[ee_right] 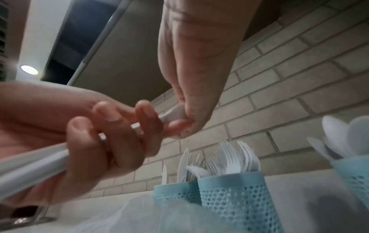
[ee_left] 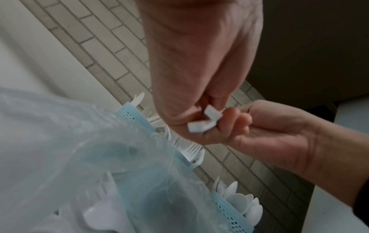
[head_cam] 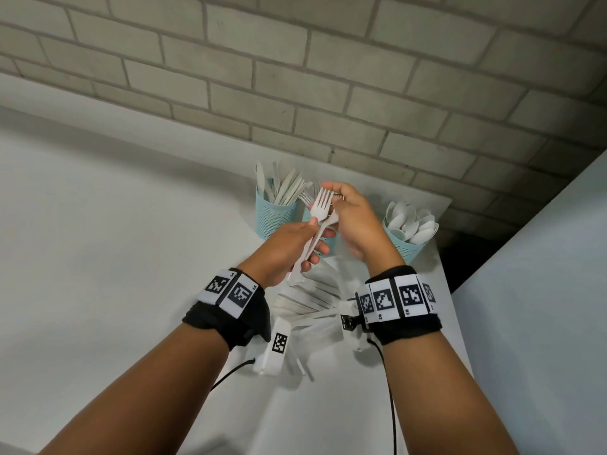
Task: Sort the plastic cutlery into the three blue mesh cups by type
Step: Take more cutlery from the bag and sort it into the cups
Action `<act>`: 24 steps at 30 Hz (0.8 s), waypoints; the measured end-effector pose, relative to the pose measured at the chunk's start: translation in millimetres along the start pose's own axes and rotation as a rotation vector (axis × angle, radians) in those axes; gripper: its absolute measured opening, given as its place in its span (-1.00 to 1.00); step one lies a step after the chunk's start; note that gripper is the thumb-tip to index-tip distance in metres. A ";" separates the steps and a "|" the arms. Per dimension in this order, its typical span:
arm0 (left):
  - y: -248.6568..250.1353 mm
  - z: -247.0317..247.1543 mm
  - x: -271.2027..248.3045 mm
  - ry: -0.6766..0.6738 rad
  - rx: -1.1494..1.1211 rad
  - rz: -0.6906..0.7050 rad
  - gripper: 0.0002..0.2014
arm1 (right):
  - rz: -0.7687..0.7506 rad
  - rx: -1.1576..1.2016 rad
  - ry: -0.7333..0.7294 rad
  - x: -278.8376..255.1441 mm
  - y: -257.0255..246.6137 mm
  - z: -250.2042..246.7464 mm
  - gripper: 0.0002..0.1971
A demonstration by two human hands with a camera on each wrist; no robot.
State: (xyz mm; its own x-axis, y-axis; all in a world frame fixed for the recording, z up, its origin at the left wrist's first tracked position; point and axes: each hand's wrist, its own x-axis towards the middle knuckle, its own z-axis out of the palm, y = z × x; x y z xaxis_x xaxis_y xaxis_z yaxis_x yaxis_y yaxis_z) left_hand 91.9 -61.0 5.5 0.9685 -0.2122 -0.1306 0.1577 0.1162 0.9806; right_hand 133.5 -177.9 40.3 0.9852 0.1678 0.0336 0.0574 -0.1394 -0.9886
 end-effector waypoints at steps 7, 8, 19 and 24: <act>-2.0 1.6 5.4 -0.071 0.057 -0.050 -0.53 | 0.134 0.220 -0.043 -2.1 5.5 -0.2 -0.89; 0.8 3.7 6.8 -0.086 0.083 -0.070 -0.52 | 0.154 0.195 -0.018 -0.4 5.0 0.3 -0.91; 29.7 -9.4 19.1 0.073 0.769 -0.106 -0.54 | -0.428 0.255 0.646 52.1 -36.2 -31.7 -0.67; 23.8 -15.2 21.7 -0.097 1.089 -0.254 -0.58 | -0.409 -0.143 0.571 62.8 0.5 -12.0 -0.77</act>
State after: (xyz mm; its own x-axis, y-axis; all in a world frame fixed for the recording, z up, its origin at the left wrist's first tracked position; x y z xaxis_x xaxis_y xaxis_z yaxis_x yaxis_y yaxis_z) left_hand 119.7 -48.1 23.8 0.9057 -0.1892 -0.3793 0.0495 -0.8415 0.5380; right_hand 197.4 -179.1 43.7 0.8083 -0.2976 0.5080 0.4224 -0.3078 -0.8525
